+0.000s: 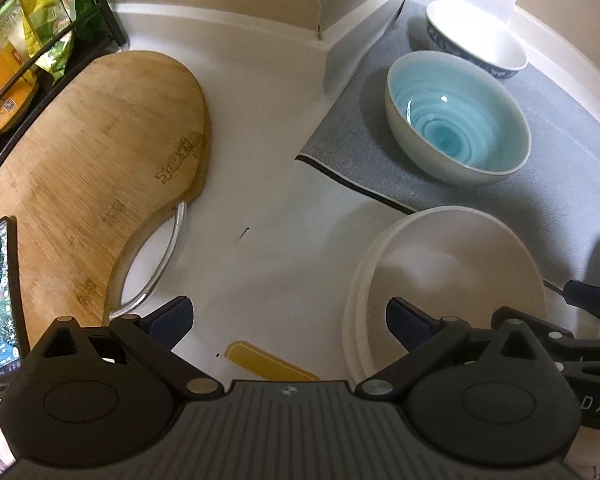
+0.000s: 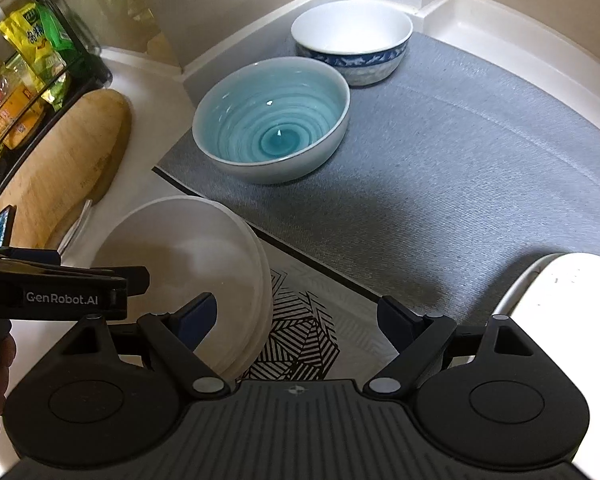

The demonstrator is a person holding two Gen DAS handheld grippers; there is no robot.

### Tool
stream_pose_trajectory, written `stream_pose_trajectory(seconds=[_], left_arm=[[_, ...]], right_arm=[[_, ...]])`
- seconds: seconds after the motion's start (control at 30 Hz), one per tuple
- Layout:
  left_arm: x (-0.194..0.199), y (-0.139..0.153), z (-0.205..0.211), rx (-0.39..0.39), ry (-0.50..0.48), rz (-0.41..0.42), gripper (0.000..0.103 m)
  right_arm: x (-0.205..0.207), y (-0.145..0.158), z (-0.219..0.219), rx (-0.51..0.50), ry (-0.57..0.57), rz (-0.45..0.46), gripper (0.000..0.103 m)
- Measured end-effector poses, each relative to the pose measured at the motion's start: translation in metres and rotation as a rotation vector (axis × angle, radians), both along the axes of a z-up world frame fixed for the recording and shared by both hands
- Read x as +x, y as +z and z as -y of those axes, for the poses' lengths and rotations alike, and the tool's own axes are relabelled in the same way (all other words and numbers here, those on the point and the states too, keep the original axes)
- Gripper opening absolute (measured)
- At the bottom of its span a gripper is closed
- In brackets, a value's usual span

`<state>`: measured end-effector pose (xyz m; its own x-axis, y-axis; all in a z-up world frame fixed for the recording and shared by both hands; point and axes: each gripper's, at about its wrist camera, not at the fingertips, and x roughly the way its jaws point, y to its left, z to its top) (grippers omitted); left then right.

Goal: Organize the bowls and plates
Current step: 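Move both tools to the rim of the cream bowl stack, then close the left tool on the cream bowl rim while the right tool grips it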

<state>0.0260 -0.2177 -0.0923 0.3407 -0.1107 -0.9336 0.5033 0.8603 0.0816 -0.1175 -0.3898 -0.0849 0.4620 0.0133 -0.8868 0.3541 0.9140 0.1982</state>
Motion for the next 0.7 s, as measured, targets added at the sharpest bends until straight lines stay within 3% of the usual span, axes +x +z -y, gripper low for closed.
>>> stream_pose_trajectory(seconds=[0.57,0.63,0.67,0.7], left_arm=[[0.005,-0.016,0.014,0.037,-0.002,-0.012,0.103],[0.005,-0.015,0.017,0.043,-0.010,0.001,0.102],[0.002,-0.014,0.018,0.044,-0.018,0.016,0.100],[0.000,-0.012,0.020,0.036,-0.029,0.032,0.089]], right_arm=[[0.012,-0.014,0.004,0.019,0.008,-0.035,0.087],[0.011,-0.012,0.003,0.014,0.020,-0.027,0.080],[0.011,-0.012,0.002,0.010,0.025,-0.025,0.066],[0.010,-0.010,0.001,0.004,0.031,-0.019,0.058]])
